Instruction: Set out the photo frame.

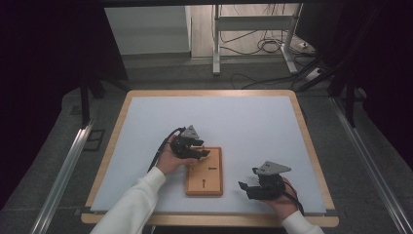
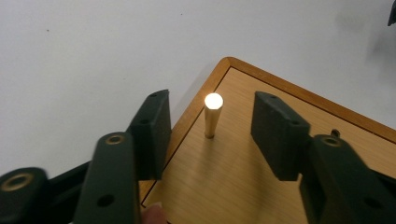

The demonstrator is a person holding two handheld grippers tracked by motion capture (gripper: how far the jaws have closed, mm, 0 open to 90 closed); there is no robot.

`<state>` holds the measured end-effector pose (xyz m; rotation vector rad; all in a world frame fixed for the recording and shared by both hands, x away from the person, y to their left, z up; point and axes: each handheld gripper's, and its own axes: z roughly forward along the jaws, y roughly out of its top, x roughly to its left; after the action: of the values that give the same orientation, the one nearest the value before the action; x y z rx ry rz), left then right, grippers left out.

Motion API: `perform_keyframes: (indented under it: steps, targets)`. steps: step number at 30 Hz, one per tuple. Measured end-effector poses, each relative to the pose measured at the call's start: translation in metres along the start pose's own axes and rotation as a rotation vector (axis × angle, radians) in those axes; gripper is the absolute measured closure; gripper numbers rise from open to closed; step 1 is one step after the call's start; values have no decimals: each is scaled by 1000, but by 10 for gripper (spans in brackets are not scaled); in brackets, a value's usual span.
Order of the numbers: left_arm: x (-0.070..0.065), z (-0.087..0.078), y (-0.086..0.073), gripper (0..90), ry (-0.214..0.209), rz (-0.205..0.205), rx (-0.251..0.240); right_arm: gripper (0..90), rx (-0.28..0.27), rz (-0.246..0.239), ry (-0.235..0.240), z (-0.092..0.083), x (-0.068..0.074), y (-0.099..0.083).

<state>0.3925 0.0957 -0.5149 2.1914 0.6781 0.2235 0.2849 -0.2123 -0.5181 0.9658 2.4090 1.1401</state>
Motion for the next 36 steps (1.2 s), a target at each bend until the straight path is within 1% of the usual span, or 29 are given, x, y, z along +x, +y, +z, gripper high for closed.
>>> perform_keyframes:
  steps: [5,9,13,15,17,18,19,20,21,23,24,25,26,27,29,32,33,35,36]
  targets:
    - [-1,2,0,641,-4,12,-5,254,4,-3,4,1,1,0]
    - [-1,4,0,684,-10,13,1,254,2,-2,4,0,1,0]
    - [-1,4,-1,763,-18,9,0,254,4,-2,6,1,1,0]
    - [0,4,-1,778,-13,7,-1,254,4,-2,5,1,2,0]
    - [2,4,-1,826,-16,-3,-1,254,1,-5,7,1,3,1]
    - [2,4,-1,830,-16,-3,-1,254,1,-5,7,1,3,1]
    - [5,4,-2,833,-33,-18,-2,254,-3,-8,10,1,4,2]
    - [5,4,-2,835,-33,-18,-2,254,-3,-8,10,1,4,2]
    - [7,4,-2,836,-44,-28,-3,253,-7,-13,12,1,5,2]
    - [7,4,-2,836,-47,-29,-3,251,-9,-19,12,1,6,3]
    - [8,4,-2,837,-53,-32,1,235,-14,-32,2,0,8,4]
    - [8,4,-2,837,-58,-41,0,220,-15,-34,-1,0,9,5]
    - [8,4,-2,837,-58,-41,0,220,-15,-34,-1,0,9,5]
    - [9,4,-2,836,-65,-46,4,192,-24,-42,-12,-1,12,7]
    - [10,4,-1,837,-66,-43,9,174,-22,-56,-18,-1,14,8]
    - [11,4,1,836,-78,-50,29,158,-18,-84,-23,0,20,11]
    - [11,4,1,836,-78,-50,29,158,-18,-84,-23,0,20,11]
    - [12,4,2,835,-87,-54,38,152,-16,-107,-23,0,25,12]
    - [13,4,2,833,-92,-61,37,146,-14,-129,-23,1,29,14]
